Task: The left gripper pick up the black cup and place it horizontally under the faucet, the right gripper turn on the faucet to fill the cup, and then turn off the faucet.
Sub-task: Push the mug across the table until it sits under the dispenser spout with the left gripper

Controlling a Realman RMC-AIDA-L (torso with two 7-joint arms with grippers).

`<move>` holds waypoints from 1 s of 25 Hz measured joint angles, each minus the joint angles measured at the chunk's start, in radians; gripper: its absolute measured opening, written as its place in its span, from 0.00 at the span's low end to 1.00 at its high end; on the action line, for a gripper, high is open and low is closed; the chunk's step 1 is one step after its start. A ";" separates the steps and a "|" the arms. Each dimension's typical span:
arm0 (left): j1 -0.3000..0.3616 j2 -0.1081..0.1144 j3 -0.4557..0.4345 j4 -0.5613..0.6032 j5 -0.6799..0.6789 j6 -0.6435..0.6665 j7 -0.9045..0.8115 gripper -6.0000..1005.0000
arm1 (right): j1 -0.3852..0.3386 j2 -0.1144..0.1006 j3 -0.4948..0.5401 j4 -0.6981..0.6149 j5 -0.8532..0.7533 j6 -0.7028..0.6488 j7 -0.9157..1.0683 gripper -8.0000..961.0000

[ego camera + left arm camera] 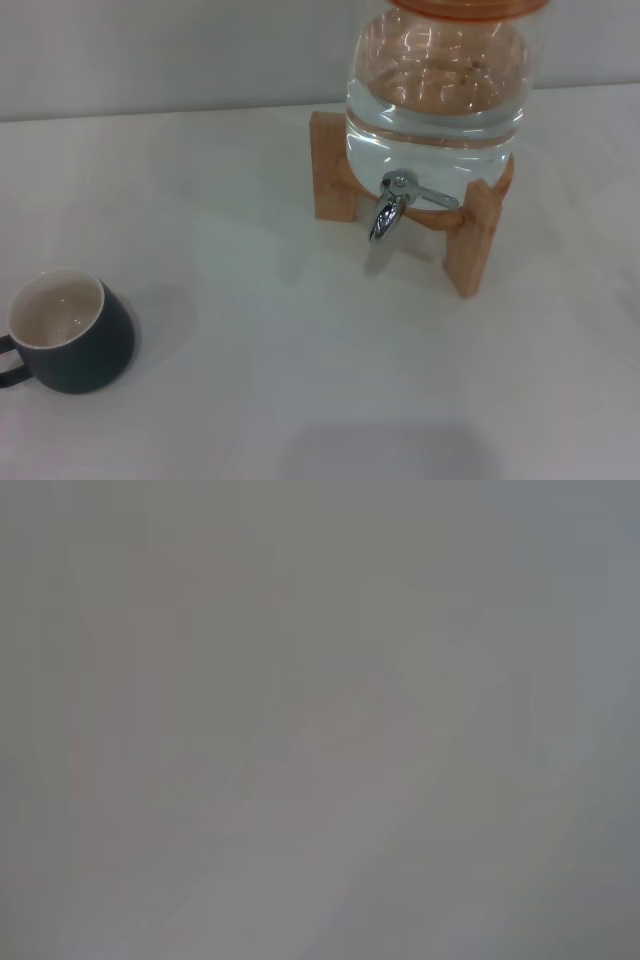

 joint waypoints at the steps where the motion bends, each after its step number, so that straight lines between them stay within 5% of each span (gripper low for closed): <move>1: 0.000 0.000 0.001 0.000 0.000 0.000 0.000 0.87 | 0.000 0.000 0.000 0.000 0.000 0.000 0.000 0.84; 18: 0.008 0.002 0.009 0.005 0.070 -0.043 -0.013 0.85 | 0.001 -0.002 0.000 -0.003 0.002 -0.002 0.001 0.84; 25: 0.080 0.002 0.007 0.040 0.179 -0.140 -0.044 0.83 | 0.015 -0.020 0.000 -0.007 0.010 -0.002 0.001 0.84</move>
